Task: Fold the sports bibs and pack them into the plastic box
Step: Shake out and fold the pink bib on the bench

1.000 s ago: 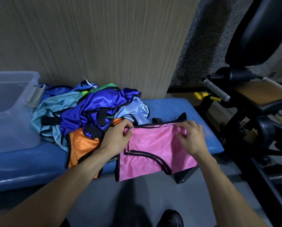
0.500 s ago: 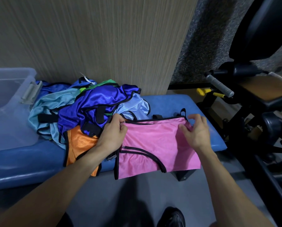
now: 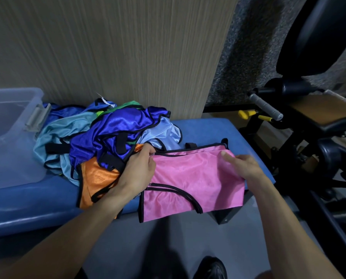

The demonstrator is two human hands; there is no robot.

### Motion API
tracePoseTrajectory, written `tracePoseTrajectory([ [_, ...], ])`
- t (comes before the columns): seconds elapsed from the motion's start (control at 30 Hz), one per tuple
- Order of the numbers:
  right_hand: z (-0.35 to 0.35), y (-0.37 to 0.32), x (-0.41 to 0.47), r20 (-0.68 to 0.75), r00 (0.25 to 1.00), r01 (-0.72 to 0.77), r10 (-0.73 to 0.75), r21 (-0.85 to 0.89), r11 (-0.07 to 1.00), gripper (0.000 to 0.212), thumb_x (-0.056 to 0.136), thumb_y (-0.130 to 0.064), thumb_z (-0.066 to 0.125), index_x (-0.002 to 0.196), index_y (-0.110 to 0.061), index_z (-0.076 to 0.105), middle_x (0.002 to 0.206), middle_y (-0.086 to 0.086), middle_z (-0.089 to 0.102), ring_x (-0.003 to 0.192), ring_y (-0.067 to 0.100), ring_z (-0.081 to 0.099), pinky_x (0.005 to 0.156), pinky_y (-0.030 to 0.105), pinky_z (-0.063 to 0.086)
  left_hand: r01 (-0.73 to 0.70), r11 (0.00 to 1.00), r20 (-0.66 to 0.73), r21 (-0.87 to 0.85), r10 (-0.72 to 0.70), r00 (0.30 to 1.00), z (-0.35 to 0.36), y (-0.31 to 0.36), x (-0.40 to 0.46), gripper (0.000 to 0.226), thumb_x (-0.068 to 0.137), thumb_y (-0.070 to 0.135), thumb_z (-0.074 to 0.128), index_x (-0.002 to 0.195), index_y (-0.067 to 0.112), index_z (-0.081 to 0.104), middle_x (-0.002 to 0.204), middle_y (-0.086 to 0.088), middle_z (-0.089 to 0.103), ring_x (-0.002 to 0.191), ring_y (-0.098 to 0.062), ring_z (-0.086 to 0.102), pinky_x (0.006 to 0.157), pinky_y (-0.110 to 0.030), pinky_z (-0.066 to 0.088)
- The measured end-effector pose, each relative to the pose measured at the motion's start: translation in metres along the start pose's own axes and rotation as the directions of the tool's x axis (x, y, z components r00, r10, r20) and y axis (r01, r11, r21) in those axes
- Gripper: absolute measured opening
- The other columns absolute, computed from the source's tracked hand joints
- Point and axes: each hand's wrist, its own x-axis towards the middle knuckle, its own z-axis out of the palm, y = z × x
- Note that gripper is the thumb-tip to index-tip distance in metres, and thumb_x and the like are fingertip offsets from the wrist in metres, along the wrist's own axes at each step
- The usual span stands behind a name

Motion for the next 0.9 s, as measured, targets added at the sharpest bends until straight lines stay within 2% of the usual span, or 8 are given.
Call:
tracePoseTrajectory([
  [0.1,0.0,0.0,0.004,-0.002,1.0,-0.021,0.021,0.074,0.997,0.068,0.092,-0.052,0.068,0.13,0.003,0.06,0.123,0.017,0.063,0.109,0.032,0.06,0.102,0.044,0.049,0.0,1.0,-0.006,0.004,0.0,1.0,0.001,-0.001,-0.001,0.015,0.103,0.01,0.046,0.115,0.017,0.051,0.071,0.008,0.055,0.053,-0.005,0.05,0.048,-0.016,0.032],
  [0.2,0.008,-0.002,0.002,-0.058,0.998,0.004,0.002,0.103,0.995,0.054,0.092,-0.043,0.071,0.116,0.005,0.066,0.12,0.023,0.067,0.103,0.035,0.063,0.095,0.044,0.049,-0.007,1.0,-0.008,0.009,0.007,1.0,0.002,-0.001,-0.003,0.015,0.102,0.009,0.047,0.114,0.016,0.051,0.072,0.007,0.055,0.053,-0.006,0.051,0.049,-0.017,0.033],
  [0.3,0.011,0.001,0.005,-0.115,0.993,0.049,-0.032,0.15,0.987,0.033,0.089,-0.028,0.078,0.111,-0.005,0.069,0.107,0.012,0.07,0.09,0.023,0.06,0.083,0.033,0.048,-0.042,0.997,-0.021,0.059,0.043,0.999,0.002,0.003,-0.006,0.016,0.101,0.008,0.047,0.114,0.017,0.051,0.077,0.006,0.057,0.059,-0.007,0.054,0.054,-0.018,0.036],
  [0.4,-0.002,0.005,0.011,-0.183,0.981,0.102,-0.059,0.232,0.967,0.02,0.087,-0.023,0.081,0.099,-0.014,0.067,0.099,0.008,0.07,0.084,0.02,0.062,0.08,0.031,0.048,-0.094,0.989,0.013,0.117,0.093,0.996,0.009,0.013,-0.007,0.021,0.099,0.003,0.043,0.114,0.015,0.051,0.088,-0.001,0.062,0.069,-0.018,0.059,0.066,-0.036,0.048],
  [0.5,-0.024,0.011,0.021,-0.254,0.965,0.121,-0.066,0.206,0.971,0.024,0.086,-0.025,0.082,0.105,-0.017,0.07,0.097,0.003,0.071,0.087,0.019,0.066,0.088,0.034,0.054,-0.156,0.977,0.113,0.148,0.14,0.984,0.029,0.034,0.006,0.03,0.094,-0.003,0.036,0.116,0.014,0.049,0.098,-0.006,0.064,0.079,-0.026,0.062,0.074,-0.045,0.053],
  [0.63,-0.048,0.022,0.041,-0.33,0.941,0.146,-0.078,0.189,0.971,0.021,0.086,-0.023,0.082,0.104,-0.019,0.07,0.095,0.003,0.073,0.076,0.009,0.064,0.077,0.026,0.05,-0.181,0.967,0.151,0.179,0.155,0.976,0.06,0.064,0.042,0.036,0.087,-0.009,0.036,0.114,0.011,0.049,0.099,-0.011,0.063,0.082,-0.034,0.06,0.076,-0.05,0.052],
  [0.77,-0.05,0.025,0.067,-0.337,0.94,0.117,-0.062,0.147,0.982,0.025,0.085,-0.027,0.082,0.106,-0.015,0.074,0.098,0.005,0.074,0.085,0.019,0.068,0.078,0.03,0.053,-0.102,0.977,0.082,0.186,0.088,0.993,0.071,0.054,0.082,0.028,0.087,-0.006,0.04,0.108,0.005,0.053,0.099,-0.023,0.066,0.09,-0.044,0.062,0.077,-0.051,0.049],
  [0.9,-0.035,0.019,0.089,-0.276,0.954,0.143,-0.119,0.069,0.987,0.036,0.085,-0.032,0.081,0.117,-0.015,0.072,0.102,0.003,0.07,0.101,0.024,0.067,0.097,0.041,0.055,0.035,0.996,0.028,0.088,-0.038,0.999,0.068,0.035,0.104,0.027,0.095,0.0,0.043,0.115,0.009,0.058,0.107,-0.022,0.067,0.1,-0.039,0.061,0.085,-0.041,0.049],
])
